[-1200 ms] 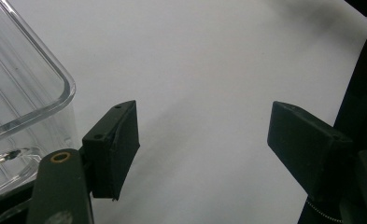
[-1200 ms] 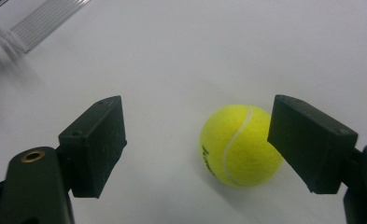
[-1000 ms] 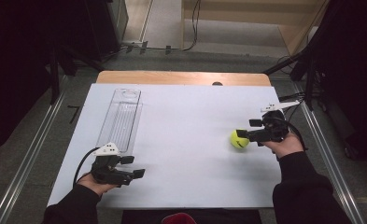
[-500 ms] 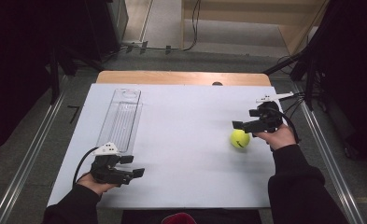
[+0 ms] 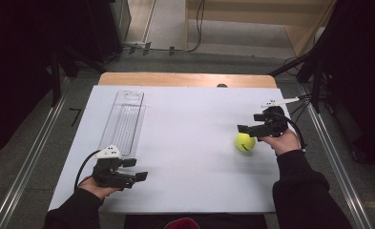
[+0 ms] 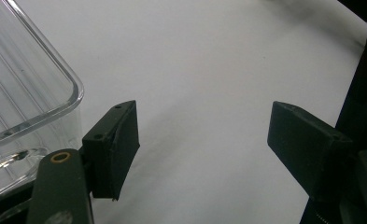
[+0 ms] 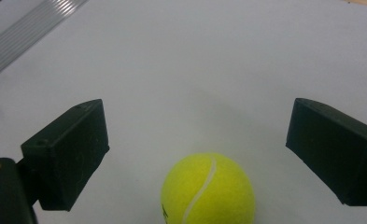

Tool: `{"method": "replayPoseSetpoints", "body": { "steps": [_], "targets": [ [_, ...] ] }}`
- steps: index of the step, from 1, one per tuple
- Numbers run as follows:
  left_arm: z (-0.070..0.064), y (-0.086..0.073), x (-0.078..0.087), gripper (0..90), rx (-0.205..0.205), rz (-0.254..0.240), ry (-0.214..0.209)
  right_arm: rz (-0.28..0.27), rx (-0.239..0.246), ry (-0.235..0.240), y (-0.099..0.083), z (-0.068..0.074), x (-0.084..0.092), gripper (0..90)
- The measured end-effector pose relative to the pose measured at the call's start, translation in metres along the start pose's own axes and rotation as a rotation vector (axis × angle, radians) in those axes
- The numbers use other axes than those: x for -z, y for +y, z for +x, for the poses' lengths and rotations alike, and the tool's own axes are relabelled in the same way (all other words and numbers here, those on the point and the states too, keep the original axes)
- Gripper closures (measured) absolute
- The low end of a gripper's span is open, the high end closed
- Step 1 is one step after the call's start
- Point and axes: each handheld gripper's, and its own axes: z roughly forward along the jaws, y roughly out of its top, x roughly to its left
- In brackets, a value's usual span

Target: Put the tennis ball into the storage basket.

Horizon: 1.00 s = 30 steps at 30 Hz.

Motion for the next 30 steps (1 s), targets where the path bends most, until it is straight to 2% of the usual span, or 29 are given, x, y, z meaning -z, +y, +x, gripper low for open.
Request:
{"method": "replayPoseSetpoints", "body": {
  "steps": [9, 13, 20, 30],
  "targets": [
    [0.0, 0.0, 0.0, 25.3, -0.002, 0.004, 0.001, 0.02, -0.012, -0.022, -0.015, -0.004, -0.005, 3.9],
    [0.0, 0.0, 0.0, 25.3, -0.001, 0.004, -0.001, 0.036, -0.03, -0.018, -0.022, -0.005, -0.008, 3.9],
    [0.0, 0.0, 0.0, 25.3, 0.001, 0.002, -0.001, 0.04, -0.034, -0.011, -0.027, -0.006, -0.012, 3.9],
    [-0.001, 0.0, 0.0, 25.3, -0.001, 0.002, -0.002, 0.08, -0.043, -0.027, -0.036, -0.005, -0.021, 3.9]
  ]
}}
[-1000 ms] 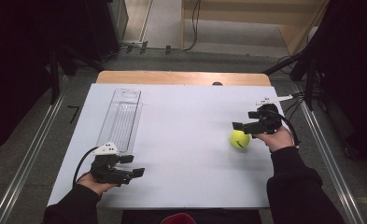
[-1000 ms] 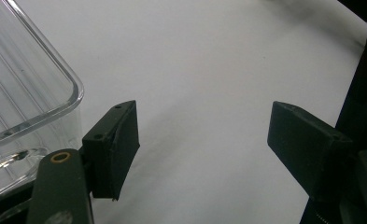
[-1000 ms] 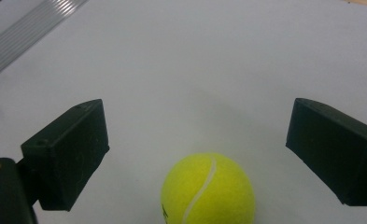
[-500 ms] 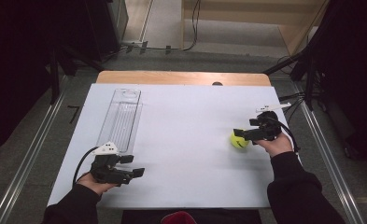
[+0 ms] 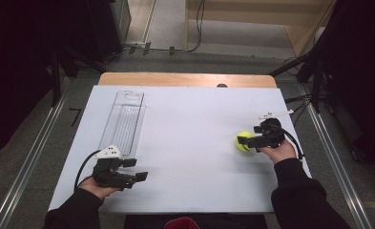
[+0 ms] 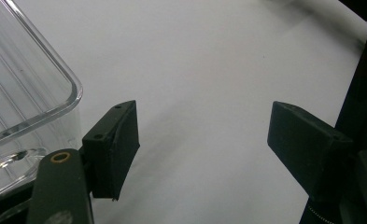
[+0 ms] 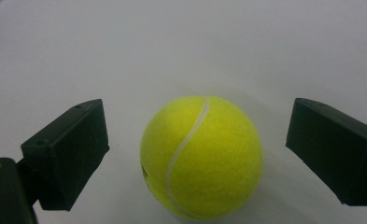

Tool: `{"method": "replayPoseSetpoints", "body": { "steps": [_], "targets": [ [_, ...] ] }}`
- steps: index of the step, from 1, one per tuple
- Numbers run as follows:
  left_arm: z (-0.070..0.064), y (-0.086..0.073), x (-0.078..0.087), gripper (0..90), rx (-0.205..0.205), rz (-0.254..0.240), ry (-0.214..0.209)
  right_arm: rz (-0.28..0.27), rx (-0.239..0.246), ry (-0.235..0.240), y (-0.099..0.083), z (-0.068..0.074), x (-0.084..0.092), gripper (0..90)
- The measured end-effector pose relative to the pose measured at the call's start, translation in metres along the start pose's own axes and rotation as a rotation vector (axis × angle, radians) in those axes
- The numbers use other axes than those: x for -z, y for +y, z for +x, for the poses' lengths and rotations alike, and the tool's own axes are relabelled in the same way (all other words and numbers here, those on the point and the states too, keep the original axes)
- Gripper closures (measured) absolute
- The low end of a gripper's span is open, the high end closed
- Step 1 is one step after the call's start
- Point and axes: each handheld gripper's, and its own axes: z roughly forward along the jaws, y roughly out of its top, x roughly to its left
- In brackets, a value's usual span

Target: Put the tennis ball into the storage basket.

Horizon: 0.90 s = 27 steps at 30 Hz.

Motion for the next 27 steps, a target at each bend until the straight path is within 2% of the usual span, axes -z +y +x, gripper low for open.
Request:
{"method": "replayPoseSetpoints", "body": {
  "steps": [9, 19, 27],
  "targets": [
    [0.0, 0.0, -0.001, 25.3, 0.001, 0.0, -0.004, 0.014, -0.006, -0.018, -0.006, -0.004, -0.008, 3.9],
    [-0.001, 0.0, 0.0, 25.3, -0.003, -0.001, -0.01, 0.062, -0.016, -0.022, -0.012, -0.008, -0.02, 3.9],
    [-0.001, 0.0, 0.001, 25.3, -0.004, -0.001, -0.01, 0.11, -0.017, 0.021, -0.014, -0.007, -0.028, 3.9]
  ]
}}
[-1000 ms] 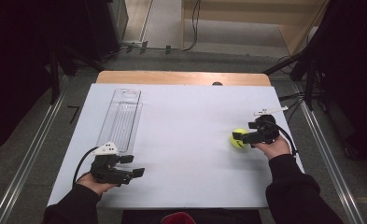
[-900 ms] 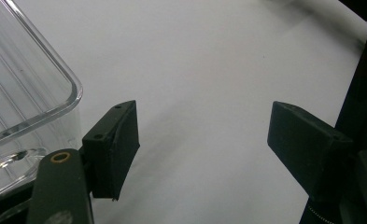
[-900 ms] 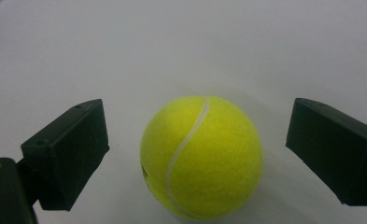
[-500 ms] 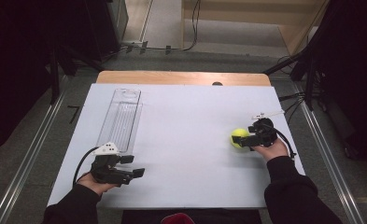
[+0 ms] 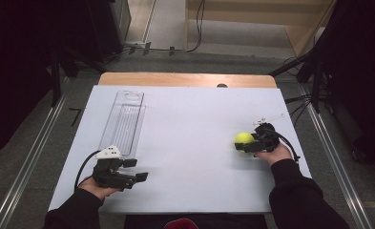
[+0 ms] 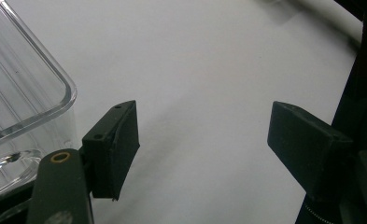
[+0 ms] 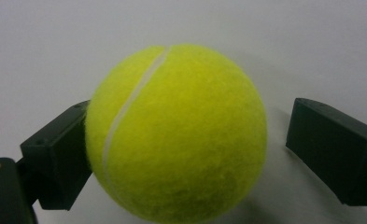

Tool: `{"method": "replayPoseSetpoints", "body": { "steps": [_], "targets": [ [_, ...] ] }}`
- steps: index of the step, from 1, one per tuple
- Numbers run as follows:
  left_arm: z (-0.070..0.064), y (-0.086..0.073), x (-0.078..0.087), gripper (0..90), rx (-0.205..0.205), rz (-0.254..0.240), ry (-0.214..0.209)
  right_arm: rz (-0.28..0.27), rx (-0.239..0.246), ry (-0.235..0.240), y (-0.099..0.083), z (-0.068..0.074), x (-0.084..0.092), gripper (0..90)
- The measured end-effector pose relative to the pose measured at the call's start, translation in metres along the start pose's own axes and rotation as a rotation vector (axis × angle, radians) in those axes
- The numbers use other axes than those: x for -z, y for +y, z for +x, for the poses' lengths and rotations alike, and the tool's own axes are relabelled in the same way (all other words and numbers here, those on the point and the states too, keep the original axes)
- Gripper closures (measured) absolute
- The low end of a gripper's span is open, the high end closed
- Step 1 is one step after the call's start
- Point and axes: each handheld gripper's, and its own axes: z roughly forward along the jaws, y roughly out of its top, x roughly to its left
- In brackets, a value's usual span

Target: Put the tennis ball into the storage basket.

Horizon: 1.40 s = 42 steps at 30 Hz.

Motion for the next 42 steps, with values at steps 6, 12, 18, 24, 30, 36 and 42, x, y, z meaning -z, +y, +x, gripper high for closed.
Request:
{"method": "replayPoseSetpoints", "body": {
  "steps": [6, 12, 18, 24, 30, 36, 42],
  "targets": [
    [0.0, 0.0, 0.0, 25.3, 0.0, -0.001, 0.001, -0.013, 0.008, 0.05, -0.001, 0.002, 0.001, 20.3],
    [0.0, 0.0, 0.001, 25.3, 0.0, -0.002, 0.001, -0.007, 0.032, 0.052, 0.0, 0.004, 0.002, 23.1],
    [0.0, 0.0, 0.0, 25.3, -0.001, -0.004, -0.001, -0.003, 0.034, 0.054, 0.001, 0.004, 0.003, 23.2],
    [0.0, 0.0, 0.001, 25.2, 0.0, -0.003, -0.001, -0.001, 0.033, 0.054, 0.001, 0.004, 0.003, 23.3],
    [0.0, 0.0, 0.0, 25.3, -0.001, -0.004, -0.001, -0.001, 0.026, 0.045, 0.002, 0.003, 0.006, 23.3],
    [0.0, 0.0, 0.001, 25.2, -0.001, -0.004, -0.001, -0.018, 0.019, 0.045, 0.004, 0.002, 0.01, 23.3],
    [0.0, 0.0, 0.001, 25.3, 0.001, -0.001, 0.003, -0.044, 0.022, 0.051, 0.005, 0.004, 0.014, 23.3]
  ]
}}
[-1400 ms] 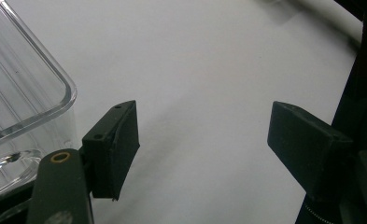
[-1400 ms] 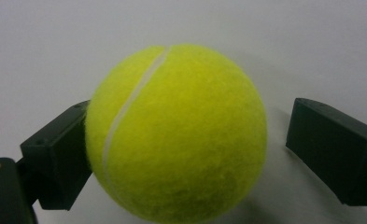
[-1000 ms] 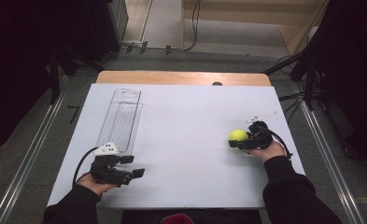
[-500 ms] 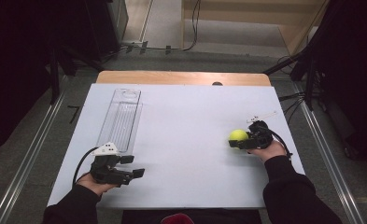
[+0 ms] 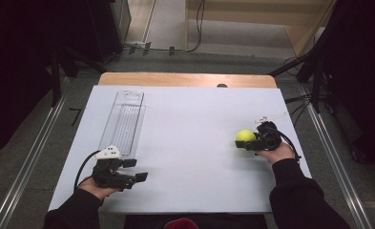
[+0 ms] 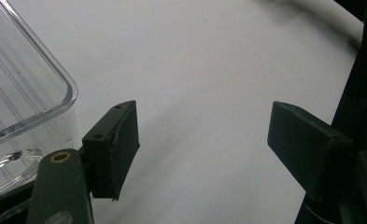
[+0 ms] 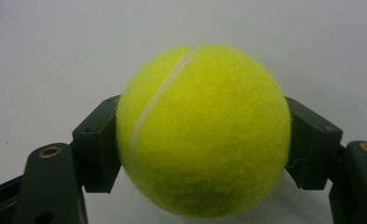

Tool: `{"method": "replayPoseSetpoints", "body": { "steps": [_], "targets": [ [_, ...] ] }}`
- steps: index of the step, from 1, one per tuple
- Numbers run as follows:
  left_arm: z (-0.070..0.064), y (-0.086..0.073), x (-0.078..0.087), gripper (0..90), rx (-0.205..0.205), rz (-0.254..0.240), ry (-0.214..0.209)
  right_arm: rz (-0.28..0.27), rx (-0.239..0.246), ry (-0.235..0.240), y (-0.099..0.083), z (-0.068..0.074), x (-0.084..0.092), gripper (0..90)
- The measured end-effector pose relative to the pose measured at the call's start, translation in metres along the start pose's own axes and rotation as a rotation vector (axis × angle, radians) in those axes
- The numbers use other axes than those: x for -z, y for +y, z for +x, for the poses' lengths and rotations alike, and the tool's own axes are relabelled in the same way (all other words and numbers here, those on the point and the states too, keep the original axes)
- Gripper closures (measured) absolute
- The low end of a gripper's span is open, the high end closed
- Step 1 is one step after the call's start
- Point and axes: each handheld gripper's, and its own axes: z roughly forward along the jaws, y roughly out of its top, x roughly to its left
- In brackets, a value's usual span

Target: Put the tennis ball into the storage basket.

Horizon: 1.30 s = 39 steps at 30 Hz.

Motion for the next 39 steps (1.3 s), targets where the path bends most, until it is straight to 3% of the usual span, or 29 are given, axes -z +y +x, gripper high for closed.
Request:
{"method": "replayPoseSetpoints", "body": {
  "steps": [14, 39],
  "targets": [
    [0.001, 0.0, 0.0, 25.3, -0.002, 0.0, 0.001, -0.001, 0.026, -0.01, 0.005, 0.01, 0.003, 23.3],
    [0.001, 0.001, -0.004, 25.3, -0.016, 0.018, 0.01, 0.009, 0.058, 0.017, 0.016, 0.031, -0.007, 23.4]
  ]
}}
